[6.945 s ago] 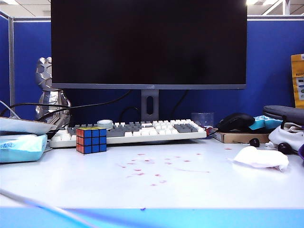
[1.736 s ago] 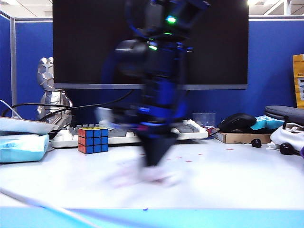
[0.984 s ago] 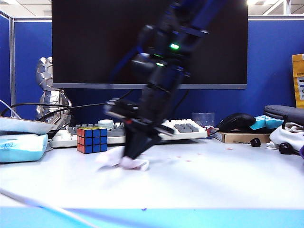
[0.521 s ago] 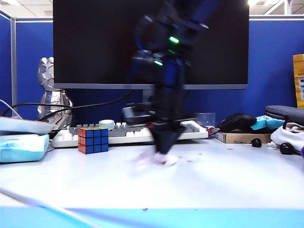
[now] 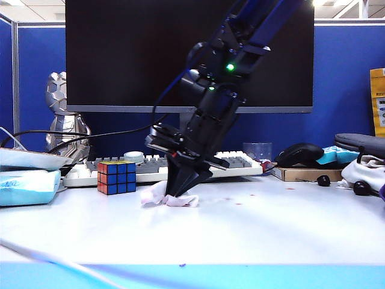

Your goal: Use the wet wipes on the table to wipe the cherry juice off the table, then put the wipes back on the table.

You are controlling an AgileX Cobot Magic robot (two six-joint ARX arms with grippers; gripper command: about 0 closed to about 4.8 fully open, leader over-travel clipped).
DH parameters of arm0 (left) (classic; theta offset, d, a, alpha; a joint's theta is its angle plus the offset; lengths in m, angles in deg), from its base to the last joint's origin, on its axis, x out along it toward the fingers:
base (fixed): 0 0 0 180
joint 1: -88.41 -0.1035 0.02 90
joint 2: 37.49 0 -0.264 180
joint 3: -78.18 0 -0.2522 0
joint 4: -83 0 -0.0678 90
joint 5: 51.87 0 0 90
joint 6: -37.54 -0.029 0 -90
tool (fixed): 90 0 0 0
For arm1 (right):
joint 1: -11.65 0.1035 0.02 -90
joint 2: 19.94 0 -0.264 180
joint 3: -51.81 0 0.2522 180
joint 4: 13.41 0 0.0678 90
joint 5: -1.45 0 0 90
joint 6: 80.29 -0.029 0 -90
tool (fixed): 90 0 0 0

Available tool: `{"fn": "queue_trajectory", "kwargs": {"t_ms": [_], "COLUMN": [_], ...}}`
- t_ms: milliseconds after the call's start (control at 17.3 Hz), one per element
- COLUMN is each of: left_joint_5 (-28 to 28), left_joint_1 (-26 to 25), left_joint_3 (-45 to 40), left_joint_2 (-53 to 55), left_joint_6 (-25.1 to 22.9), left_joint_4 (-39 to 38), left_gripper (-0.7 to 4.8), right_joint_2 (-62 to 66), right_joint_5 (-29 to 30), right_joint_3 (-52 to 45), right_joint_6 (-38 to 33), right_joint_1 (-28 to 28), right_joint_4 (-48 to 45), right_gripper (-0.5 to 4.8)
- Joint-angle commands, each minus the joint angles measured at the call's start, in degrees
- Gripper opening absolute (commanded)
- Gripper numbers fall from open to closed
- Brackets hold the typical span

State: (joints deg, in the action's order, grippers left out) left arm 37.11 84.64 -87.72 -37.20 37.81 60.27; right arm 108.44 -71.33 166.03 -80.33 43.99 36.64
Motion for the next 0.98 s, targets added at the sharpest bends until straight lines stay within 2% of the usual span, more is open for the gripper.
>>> {"fn": "queue_trajectory", "kwargs": {"t_ms": [58,116,174,347,463,637,695,984], "left_joint_5": [-0.28,-0.28,-0.28,-0.28,-0.28,-0.28,-0.28,-0.26], "left_joint_1": [-0.04,-0.04,-0.04,-0.04,-0.04,-0.04,-0.04,-0.04], "left_joint_3": [-0.04,-0.04,-0.04,-0.04,-0.04,-0.04,-0.04,-0.04], "left_joint_2": [-0.20,-0.20,-0.20,-0.20,-0.20,-0.20,-0.20,-0.20], "left_joint_6": [0.22,0.20,0.22,0.22,0.20,0.20,0.20,0.20], "left_joint_4": [-0.59,-0.59,-0.59,-0.59,-0.59,-0.59,-0.59,-0.59], "left_gripper": [-0.02,-0.02,-0.02,-0.02,-0.02,-0.02,-0.02,-0.02], "right_joint_2": [0.46,0.48,0.48,0.68,1.68,3.58,4.20,4.13], "right_joint_5": [-16.31,-19.80,-20.76,-18.27,-7.63,1.09,-0.28,-28.02], "right_joint_3": [-0.28,-0.28,-0.28,0.20,1.55,3.50,4.04,6.03], "right_joint_6": [-3.21,-4.44,-5.25,-5.97,-5.95,-5.64,-4.17,-3.17], "right_joint_1": [-0.57,-1.20,-1.86,-2.32,-2.23,-2.03,-1.62,-2.56], "right_joint_4": [-0.96,-2.40,-4.72,-8.31,-8.39,-2.78,1.01,13.29], "right_gripper": [-0.05,-0.05,-0.05,-0.05,-0.05,-0.05,-0.05,-0.05]}}
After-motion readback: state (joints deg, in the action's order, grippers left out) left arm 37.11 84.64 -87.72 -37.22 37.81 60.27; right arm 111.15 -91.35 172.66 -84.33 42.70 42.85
